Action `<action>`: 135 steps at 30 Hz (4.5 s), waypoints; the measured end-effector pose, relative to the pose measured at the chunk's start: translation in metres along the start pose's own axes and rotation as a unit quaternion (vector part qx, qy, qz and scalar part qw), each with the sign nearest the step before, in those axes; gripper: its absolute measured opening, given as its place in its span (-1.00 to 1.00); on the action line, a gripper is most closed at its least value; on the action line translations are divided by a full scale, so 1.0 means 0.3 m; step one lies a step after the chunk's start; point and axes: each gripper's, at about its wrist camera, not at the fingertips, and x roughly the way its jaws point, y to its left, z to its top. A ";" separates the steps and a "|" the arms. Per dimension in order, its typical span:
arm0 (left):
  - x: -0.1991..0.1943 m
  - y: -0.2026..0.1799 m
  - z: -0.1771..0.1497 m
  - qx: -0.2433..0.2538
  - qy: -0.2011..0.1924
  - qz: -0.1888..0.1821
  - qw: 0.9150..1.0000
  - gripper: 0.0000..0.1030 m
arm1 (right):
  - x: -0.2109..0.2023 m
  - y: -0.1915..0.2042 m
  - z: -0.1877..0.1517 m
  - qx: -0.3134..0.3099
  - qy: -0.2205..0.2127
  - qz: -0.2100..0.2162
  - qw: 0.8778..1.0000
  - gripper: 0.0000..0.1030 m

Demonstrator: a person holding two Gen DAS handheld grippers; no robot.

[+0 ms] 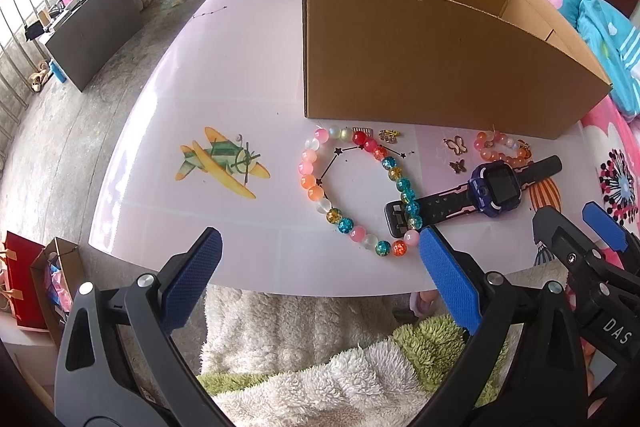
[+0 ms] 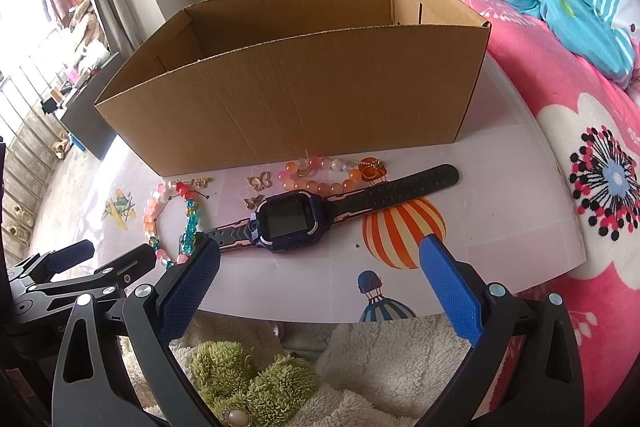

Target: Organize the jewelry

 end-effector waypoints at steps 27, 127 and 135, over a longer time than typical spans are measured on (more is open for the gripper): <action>0.011 -0.008 0.002 0.001 0.006 0.002 1.000 0.84 | 0.002 -0.007 0.004 0.002 0.001 -0.001 1.000 0.89; -0.391 -0.072 0.383 0.205 -0.288 -0.092 0.931 -0.84 | -0.161 0.391 0.429 -0.169 -0.159 0.165 0.959 -0.80; -0.072 -0.164 0.700 0.204 -0.172 -0.071 0.961 -0.84 | 0.199 0.294 0.749 -0.147 -0.008 0.164 0.975 -0.80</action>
